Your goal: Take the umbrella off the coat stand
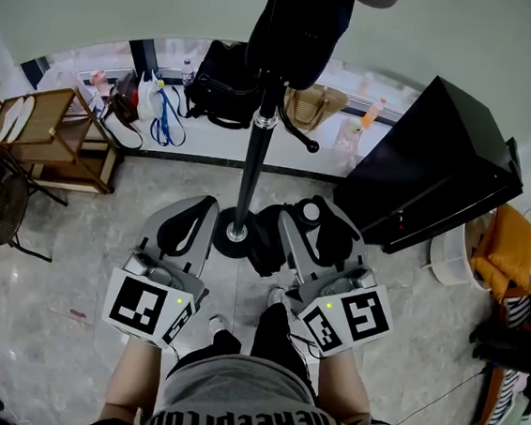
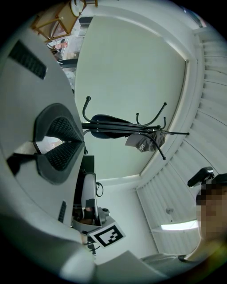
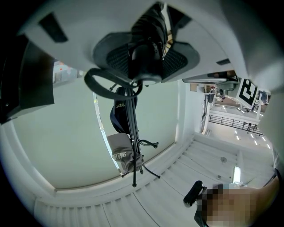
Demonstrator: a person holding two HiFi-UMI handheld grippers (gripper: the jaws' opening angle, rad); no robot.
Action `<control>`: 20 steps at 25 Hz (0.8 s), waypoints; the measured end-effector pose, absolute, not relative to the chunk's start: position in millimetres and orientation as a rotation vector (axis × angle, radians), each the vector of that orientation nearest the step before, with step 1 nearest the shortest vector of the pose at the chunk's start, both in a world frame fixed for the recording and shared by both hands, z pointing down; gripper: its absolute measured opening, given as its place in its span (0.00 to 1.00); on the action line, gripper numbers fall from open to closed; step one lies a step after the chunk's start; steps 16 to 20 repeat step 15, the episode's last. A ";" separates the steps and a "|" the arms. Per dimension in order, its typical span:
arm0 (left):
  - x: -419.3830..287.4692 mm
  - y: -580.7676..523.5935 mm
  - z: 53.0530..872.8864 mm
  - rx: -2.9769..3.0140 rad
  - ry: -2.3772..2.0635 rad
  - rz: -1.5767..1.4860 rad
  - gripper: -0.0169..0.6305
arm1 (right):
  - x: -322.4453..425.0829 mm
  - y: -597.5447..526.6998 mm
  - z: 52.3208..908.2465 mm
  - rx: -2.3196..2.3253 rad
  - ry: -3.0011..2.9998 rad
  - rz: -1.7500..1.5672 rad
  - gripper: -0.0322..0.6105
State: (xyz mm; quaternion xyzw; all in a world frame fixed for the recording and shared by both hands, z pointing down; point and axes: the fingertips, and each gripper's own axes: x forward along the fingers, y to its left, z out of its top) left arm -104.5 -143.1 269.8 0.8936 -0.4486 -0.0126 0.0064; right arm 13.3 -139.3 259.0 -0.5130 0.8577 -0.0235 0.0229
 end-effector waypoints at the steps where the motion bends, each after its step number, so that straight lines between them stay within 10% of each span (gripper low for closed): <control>1: -104.6 -143.3 269.7 2.796 -1.404 -0.041 0.05 | 13.8 -139.4 258.4 -1.588 2.653 -0.072 0.37; 20: -109.0 -141.4 269.4 2.794 -1.417 -0.051 0.05 | 16.0 -135.3 254.6 -1.590 2.627 -0.065 0.37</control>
